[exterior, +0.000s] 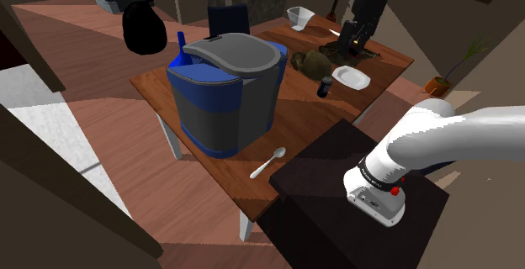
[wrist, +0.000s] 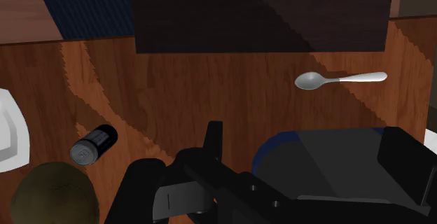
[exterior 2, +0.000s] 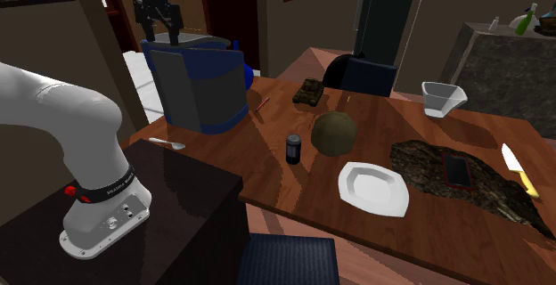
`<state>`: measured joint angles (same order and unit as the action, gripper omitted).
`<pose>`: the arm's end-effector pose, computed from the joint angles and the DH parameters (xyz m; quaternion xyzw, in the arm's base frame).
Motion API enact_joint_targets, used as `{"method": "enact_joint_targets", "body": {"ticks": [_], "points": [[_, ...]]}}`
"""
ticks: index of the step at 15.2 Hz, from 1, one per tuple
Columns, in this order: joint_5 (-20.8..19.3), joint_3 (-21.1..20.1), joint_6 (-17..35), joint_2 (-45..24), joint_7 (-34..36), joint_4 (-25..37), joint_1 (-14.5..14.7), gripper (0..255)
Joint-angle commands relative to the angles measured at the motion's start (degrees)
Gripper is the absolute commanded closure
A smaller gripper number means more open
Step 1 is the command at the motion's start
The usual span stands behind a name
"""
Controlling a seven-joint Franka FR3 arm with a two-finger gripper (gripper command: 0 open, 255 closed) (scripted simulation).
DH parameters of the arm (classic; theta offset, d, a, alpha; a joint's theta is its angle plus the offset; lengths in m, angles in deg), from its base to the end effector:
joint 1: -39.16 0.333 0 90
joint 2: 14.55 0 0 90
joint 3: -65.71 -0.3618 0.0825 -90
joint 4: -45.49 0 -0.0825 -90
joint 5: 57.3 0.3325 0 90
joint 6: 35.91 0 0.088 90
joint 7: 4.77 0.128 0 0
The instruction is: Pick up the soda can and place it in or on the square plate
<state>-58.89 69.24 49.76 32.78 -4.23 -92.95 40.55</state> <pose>0.1993 -0.0184 0.5786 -0.9987 0.0128 0.0479 0.0089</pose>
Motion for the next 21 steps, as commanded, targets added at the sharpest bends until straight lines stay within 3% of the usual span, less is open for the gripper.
{"method": "enact_joint_targets", "body": {"ticks": [1,11,21], "points": [[0.00,0.00,0.00,0.00,0.00,0.00,0.00,0],[-7.45,10.03,17.54,-7.74,-10.17,-7.85,-3.11,0],[-10.12,20.75,36.60,-25.00,-20.94,-7.37,-4.24,0]]}}
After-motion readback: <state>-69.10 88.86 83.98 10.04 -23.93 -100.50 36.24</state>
